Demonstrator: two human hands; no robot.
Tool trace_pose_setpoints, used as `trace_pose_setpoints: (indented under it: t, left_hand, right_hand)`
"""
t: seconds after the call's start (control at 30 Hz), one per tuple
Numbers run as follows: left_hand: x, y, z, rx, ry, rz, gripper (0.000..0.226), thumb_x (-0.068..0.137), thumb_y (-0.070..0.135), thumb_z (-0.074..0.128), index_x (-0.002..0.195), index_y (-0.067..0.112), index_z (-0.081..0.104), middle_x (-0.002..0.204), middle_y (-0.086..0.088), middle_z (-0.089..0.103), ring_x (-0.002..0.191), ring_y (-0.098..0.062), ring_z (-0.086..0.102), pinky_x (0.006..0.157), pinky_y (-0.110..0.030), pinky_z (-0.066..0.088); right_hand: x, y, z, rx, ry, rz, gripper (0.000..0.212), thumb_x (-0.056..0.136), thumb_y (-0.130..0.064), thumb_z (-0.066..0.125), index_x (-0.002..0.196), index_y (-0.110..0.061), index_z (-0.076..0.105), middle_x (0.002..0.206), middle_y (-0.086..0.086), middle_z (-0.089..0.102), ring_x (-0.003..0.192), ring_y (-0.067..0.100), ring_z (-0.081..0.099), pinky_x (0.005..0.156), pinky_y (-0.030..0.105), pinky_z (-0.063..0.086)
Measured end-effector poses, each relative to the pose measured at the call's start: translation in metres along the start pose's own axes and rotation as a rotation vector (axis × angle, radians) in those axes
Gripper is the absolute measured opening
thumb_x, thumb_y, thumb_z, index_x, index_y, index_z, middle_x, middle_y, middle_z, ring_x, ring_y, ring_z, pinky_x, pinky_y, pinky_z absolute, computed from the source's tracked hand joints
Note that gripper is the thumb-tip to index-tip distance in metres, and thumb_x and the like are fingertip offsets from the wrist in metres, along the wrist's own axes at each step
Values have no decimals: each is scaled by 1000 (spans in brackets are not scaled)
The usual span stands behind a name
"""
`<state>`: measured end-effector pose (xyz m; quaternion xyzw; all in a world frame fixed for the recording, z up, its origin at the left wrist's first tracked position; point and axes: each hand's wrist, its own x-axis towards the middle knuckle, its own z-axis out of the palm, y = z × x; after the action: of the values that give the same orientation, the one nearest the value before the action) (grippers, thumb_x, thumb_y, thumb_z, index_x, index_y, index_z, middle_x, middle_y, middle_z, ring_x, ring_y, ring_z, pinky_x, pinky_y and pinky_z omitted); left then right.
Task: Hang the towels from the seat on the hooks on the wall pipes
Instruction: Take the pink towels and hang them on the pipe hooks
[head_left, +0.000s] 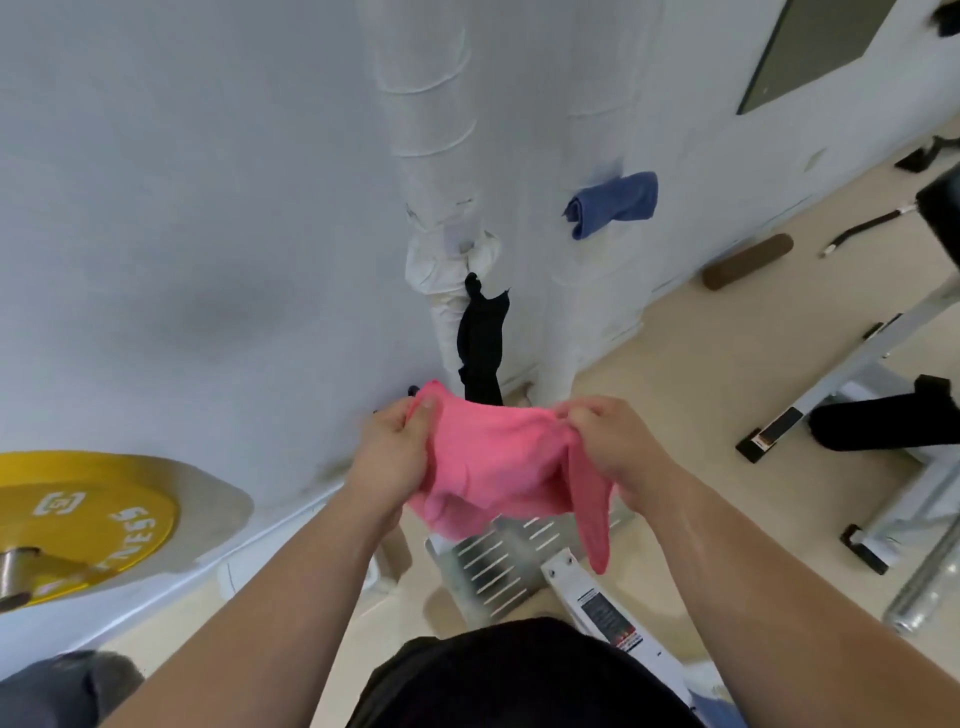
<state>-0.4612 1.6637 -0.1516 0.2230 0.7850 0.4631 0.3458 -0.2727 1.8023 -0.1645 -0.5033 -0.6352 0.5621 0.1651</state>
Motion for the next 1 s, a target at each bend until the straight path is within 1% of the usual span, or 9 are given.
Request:
trace_pose_setpoints:
  t: [0.17, 0.23, 0.33, 0.43, 0.5, 0.57, 0.7, 0.83, 1.0]
  left_hand:
    - [-8, 13, 35, 75, 90, 65, 30, 105, 24, 46, 95, 34, 72, 89, 9, 75, 87, -14, 68, 84, -36, 54]
    - [-12, 21, 48, 57, 42, 71, 31, 105, 24, 48, 103, 35, 76, 97, 13, 78, 96, -9, 71, 94, -36, 55]
    - [-15, 34, 70, 39, -65, 74, 28, 104, 28, 50, 110, 27, 77, 105, 8, 78, 104, -11, 70, 104, -42, 51]
    - [-21, 49, 92, 8, -137, 80, 28, 105, 26, 50, 111, 22, 77, 109, 1, 78, 102, -8, 68, 103, -37, 51]
    - [-21, 55, 100, -41, -98, 90, 27, 105, 23, 51, 106, 23, 78, 105, 2, 78, 98, -10, 70, 94, -33, 52]
    - [-21, 60, 103, -86, -51, 84, 28, 104, 25, 52, 95, 21, 78, 93, -4, 79, 86, -18, 71, 84, -39, 55]
    - [-23, 66, 108, -131, -86, 71, 34, 106, 26, 48, 98, 15, 78, 95, -10, 79, 98, -30, 74, 88, -41, 58]
    - [-27, 71, 112, -176, -165, -6, 36, 108, 28, 43, 107, 13, 77, 100, -12, 79, 93, -25, 74, 75, -35, 55]
    - [-30, 78, 113, -279, -222, -98, 39, 108, 32, 40, 114, 16, 74, 107, -15, 77, 95, -31, 74, 86, -56, 57]
  right_hand:
    - [13, 8, -33, 73, -146, 60, 32, 94, -4, 48, 102, -22, 73, 106, -2, 72, 106, 15, 65, 96, 35, 53]
    - [13, 10, -37, 75, -183, 18, 26, 93, -3, 53, 99, -20, 72, 101, 1, 74, 98, 18, 69, 89, 34, 57]
    - [4, 4, -26, 255, -194, -22, 12, 92, 1, 62, 97, -10, 66, 89, 5, 72, 77, 16, 66, 65, 20, 52]
    - [-2, -9, -18, 448, -83, -14, 5, 91, 1, 64, 94, -2, 68, 81, 8, 70, 71, 11, 65, 63, 19, 53]
    - [-1, -16, -21, 578, -119, 44, 21, 94, 6, 49, 98, 2, 70, 86, 15, 72, 79, 18, 67, 75, 31, 59]
    - [-2, -21, -28, 655, -206, 23, 37, 93, 14, 38, 103, 0, 71, 92, 16, 74, 86, 23, 70, 85, 34, 58]
    - [-3, -17, -39, 415, -213, -228, 36, 88, 12, 59, 110, -13, 75, 101, 4, 78, 97, 18, 73, 92, 27, 57]
    - [-3, -11, -51, 252, -122, -298, 31, 77, -9, 85, 104, -22, 77, 86, 3, 76, 79, 15, 69, 78, 26, 58]
    - [-5, -16, -58, 152, -56, -428, 16, 82, -11, 81, 91, -23, 73, 77, -4, 68, 71, 7, 61, 71, 22, 54]
